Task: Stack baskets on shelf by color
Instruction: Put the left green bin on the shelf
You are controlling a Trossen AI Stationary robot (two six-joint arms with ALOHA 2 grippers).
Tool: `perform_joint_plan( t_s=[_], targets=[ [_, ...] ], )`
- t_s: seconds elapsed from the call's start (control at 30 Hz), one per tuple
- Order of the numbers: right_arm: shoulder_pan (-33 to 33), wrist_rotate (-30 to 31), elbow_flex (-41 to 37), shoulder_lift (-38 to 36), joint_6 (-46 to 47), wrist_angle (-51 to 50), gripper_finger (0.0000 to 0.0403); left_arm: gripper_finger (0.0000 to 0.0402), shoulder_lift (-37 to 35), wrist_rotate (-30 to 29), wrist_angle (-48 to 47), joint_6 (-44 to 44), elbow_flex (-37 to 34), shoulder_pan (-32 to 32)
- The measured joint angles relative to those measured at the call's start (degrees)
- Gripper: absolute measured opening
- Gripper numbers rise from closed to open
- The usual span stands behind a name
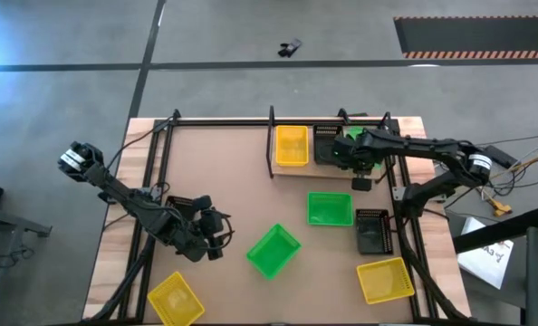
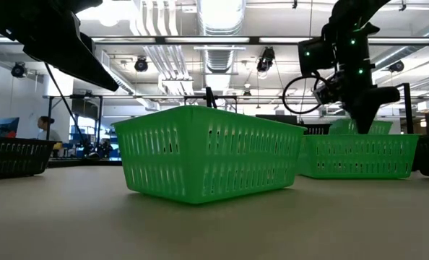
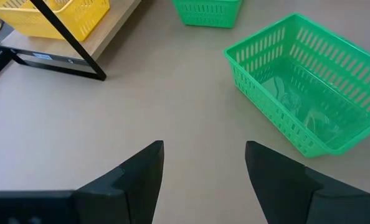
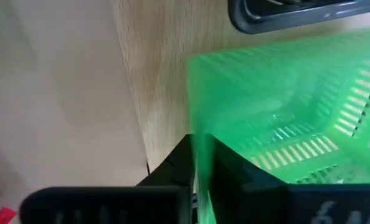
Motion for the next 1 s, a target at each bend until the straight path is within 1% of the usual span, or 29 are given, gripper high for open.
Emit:
perform_joint_plan(
  t_s=[0.13,0.27,0.33,0.4,0.5,0.77,0.83,1.0],
  targets=[
    [0.0,0.07,0.0,-0.37,0.03,0.03,0.0064,0.021,0.0,0.0,0.0,-0.02,-0.01,0.0],
    [0.0,0.13,0.0,-2.52,0.5,-0.03,0.0109,0.021,0.01,0.0,0.0,-0.02,-0.02,0.0],
    [0.0,0.01,0.0,-4.12,1.52,0.04,0.0124,0.021,0.02,0.0,0.0,-0.02,-0.03,-0.01],
    [0.0,-0.07,0.0,-5.8,1.57,0.03,0.013,0.021,0.02,-0.05,0.0,-0.02,-0.04,-0.02],
    [0.0,-0.07,0.0,-7.66,1.55,0.13,0.0117,0.021,0.02,-0.17,0.0,-0.02,-0.02,0.0],
    [0.0,-0.13,-0.33,-8.47,0.99,0.81,0.0021,0.021,0.02,-0.15,0.27,-0.05,-0.04,-0.02],
    [0.0,-0.13,-0.54,-8.28,0.98,0.75,0.0013,0.021,0.02,0.25,0.25,-0.13,-0.04,0.0],
    [0.0,-0.09,-0.82,-8.35,0.96,0.47,0.0011,0.021,0.02,1.3,0.24,-0.23,-0.04,-0.02]
  ],
)
